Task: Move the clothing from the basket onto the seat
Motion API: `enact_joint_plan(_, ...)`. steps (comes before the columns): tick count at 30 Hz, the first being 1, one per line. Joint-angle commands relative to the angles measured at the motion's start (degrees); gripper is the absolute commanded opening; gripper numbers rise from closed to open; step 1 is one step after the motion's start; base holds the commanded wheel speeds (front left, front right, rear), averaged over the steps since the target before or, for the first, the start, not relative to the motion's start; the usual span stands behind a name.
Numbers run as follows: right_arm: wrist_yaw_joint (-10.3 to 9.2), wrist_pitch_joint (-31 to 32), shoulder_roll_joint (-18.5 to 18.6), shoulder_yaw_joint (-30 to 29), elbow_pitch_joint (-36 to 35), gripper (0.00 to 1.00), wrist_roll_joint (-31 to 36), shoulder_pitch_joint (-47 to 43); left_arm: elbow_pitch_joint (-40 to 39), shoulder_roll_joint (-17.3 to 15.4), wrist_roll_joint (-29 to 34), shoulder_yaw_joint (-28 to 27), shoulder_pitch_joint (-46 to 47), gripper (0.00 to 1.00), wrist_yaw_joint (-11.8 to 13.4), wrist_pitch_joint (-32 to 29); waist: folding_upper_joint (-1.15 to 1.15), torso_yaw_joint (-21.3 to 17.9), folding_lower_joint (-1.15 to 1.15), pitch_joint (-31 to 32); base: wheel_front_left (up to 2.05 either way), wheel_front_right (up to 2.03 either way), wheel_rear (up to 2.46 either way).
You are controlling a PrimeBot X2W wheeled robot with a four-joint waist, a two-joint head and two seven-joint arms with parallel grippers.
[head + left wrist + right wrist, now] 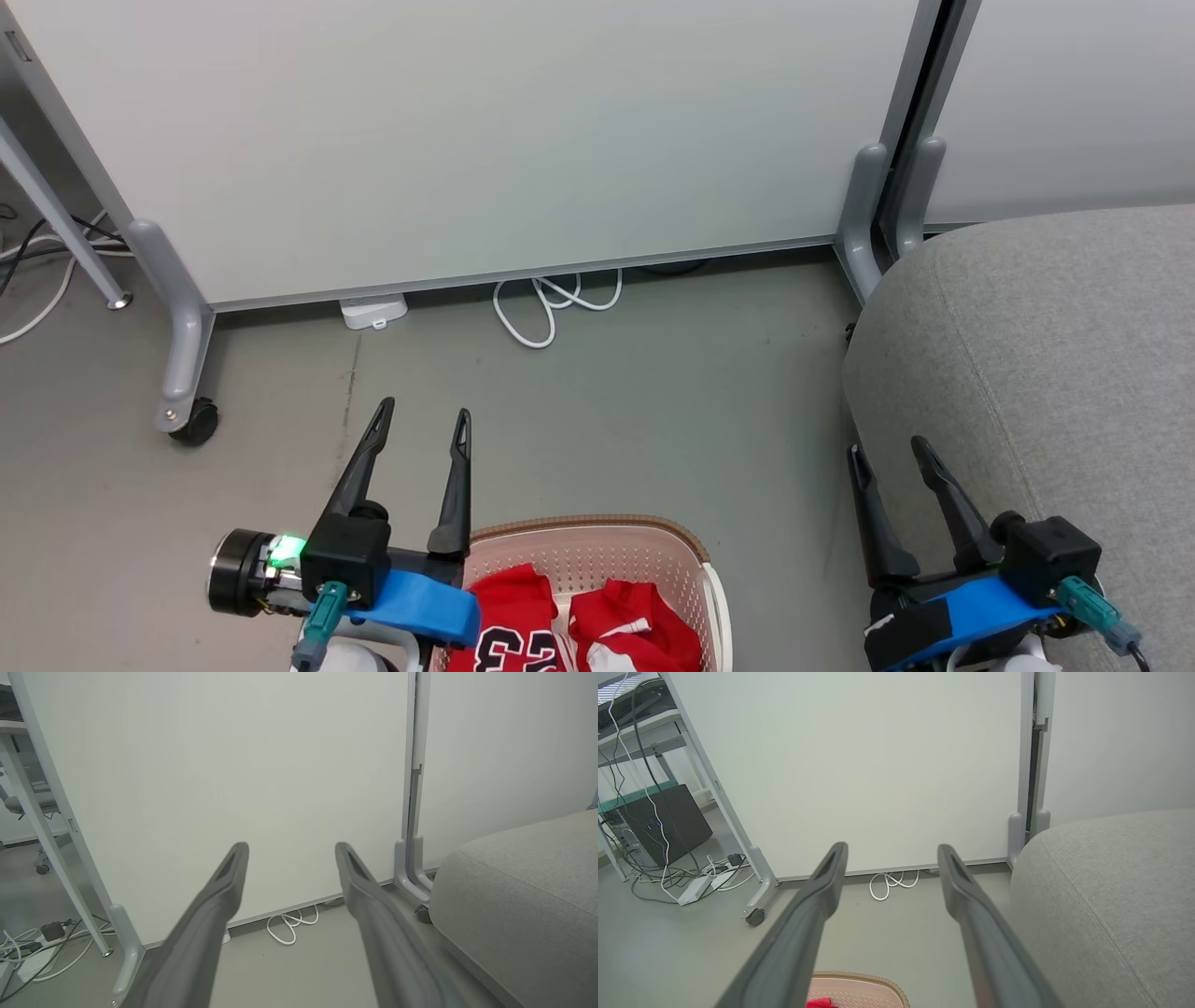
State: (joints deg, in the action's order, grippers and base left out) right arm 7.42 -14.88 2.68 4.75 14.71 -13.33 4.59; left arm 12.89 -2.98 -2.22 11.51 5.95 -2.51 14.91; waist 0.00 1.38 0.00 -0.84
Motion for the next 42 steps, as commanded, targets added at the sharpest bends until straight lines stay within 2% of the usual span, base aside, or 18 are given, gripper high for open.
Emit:
enact_joint_plan(1,0.12,-0.5,0.4,0.1,0.1,1.0,0.7,0.8,0.1,-0.1,0.9,0.0,0.5,1.0,0.1,0.4,0.0,0.0,0.0,0.0,0.0,0.0,0.0)
enact_joint_plan(16,0.12,-0.4,0.4,0.1,0.3,1.0,0.5,1.0,0.9,0.0,0.7,0.2,0.7,1.0,-0.5,0.4,0.0,0.1,0.0,-0.3,0.0,0.0,0.0)
enact_joint_plan(27,0.12,-0.4,0.4,0.8,-0.3,1.0,0.4,2.8,8.8,-2.5,2.1,4.5,7.0,1.0,-3.7,0.4,0.0,-1.2,0.0,-4.8,0.0,0.0,0.0)
enact_joint_plan(35,0.08,-0.4,0.3,0.8,-1.0,1.0,0.2,6.2,19.2,-5.5,2.8,11.8,14.2,1.0,-5.0,0.3,0.0,-3.9,0.0,-12.0,0.0,0.0,0.0)
enact_joint_plan(42,0.08,-0.4,0.3,1.2,-1.7,1.0,-0.1,9.4,28.9,-7.6,1.2,23.9,20.2,1.0,-4.9,0.3,0.0,-6.1,0.0,-18.0,0.0,0.0,0.0)
